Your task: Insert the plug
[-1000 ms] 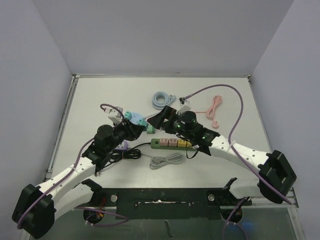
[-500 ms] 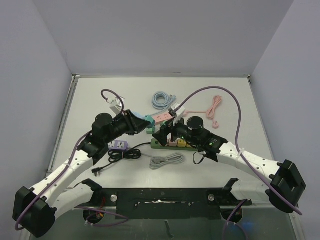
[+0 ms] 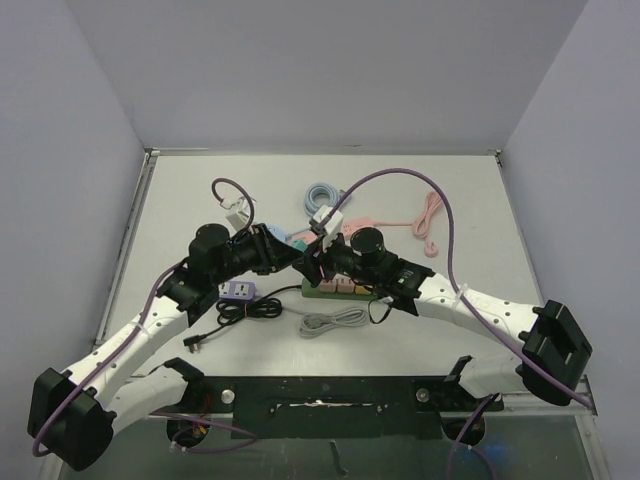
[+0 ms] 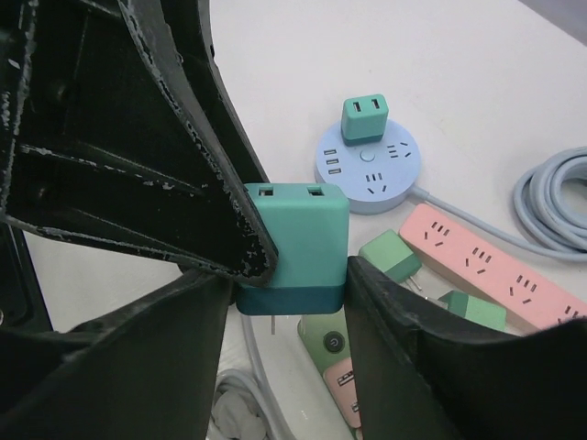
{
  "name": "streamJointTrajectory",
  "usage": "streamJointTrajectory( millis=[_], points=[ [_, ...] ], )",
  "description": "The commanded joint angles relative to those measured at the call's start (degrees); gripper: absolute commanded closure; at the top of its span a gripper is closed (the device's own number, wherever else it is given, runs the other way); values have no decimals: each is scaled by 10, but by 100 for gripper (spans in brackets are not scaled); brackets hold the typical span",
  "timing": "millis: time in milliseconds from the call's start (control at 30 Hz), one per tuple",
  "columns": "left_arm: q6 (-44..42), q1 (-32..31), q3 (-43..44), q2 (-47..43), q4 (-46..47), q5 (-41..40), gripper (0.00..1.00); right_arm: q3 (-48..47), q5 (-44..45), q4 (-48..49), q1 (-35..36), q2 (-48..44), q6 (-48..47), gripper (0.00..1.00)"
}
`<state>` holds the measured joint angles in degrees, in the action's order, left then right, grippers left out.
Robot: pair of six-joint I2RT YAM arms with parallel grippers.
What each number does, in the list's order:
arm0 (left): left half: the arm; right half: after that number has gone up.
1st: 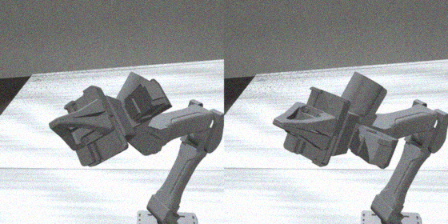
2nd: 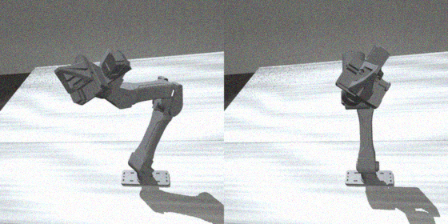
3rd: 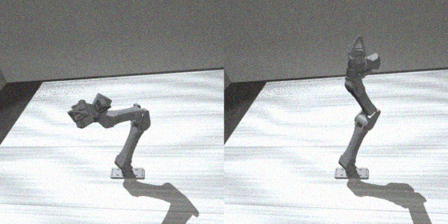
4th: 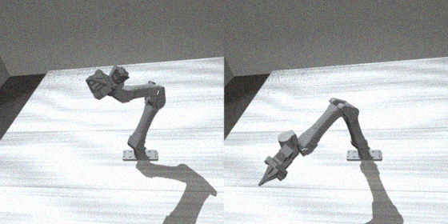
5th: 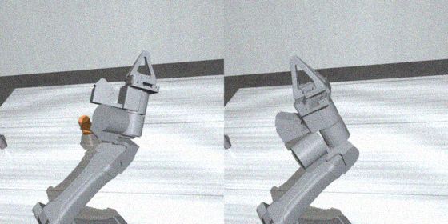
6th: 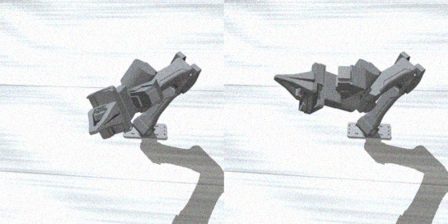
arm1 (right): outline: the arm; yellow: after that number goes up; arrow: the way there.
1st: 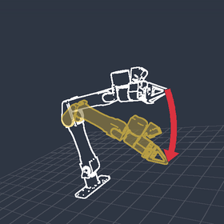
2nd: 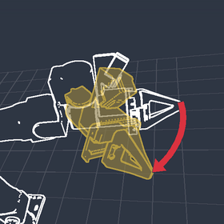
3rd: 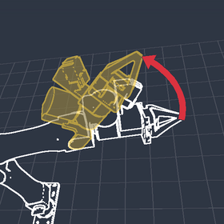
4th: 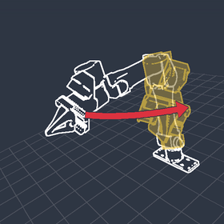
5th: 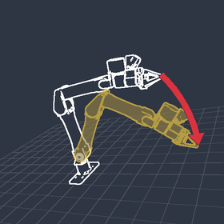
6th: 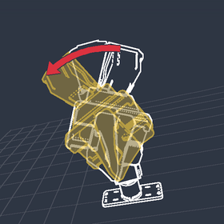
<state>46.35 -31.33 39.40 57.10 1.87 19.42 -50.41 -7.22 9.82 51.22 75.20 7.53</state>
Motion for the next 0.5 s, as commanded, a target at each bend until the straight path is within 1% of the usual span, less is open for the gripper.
streamJointTrajectory(
  millis=[0, 67, 100, 167, 200, 300, 367, 467],
  points=[
    [-10, 3, 38, -11, 12, 14, 82, -20, 15, 45, 3, -2, -13, 57],
    [-10, 3, 39, -12, 6, 12, 80, -20, 8, 41, 3, -1, -21, 68],
    [-9, 3, 41, -12, 0, 12, 77, -20, 8, 38, 3, -1, -26, 72],
    [-10, 4, 45, -12, -9, 12, 67, -18, -2, 36, 3, -5, -38, 79],
    [-10, 5, 47, -13, -13, 12, 60, -16, -6, 33, 3, -7, -47, 80],
    [-5, 10, 46, -23, -17, 11, 47, -17, -62, 11, 1, -11, -85, 80],
    [-1, 16, 43, -28, -17, 16, 42, -21, -65, -6, 3, -12, -100, 80],
    [2, 35, 44, -25, -21, 44, 41, -24, -61, -27, 3, -16, -119, 81]
  ],
)
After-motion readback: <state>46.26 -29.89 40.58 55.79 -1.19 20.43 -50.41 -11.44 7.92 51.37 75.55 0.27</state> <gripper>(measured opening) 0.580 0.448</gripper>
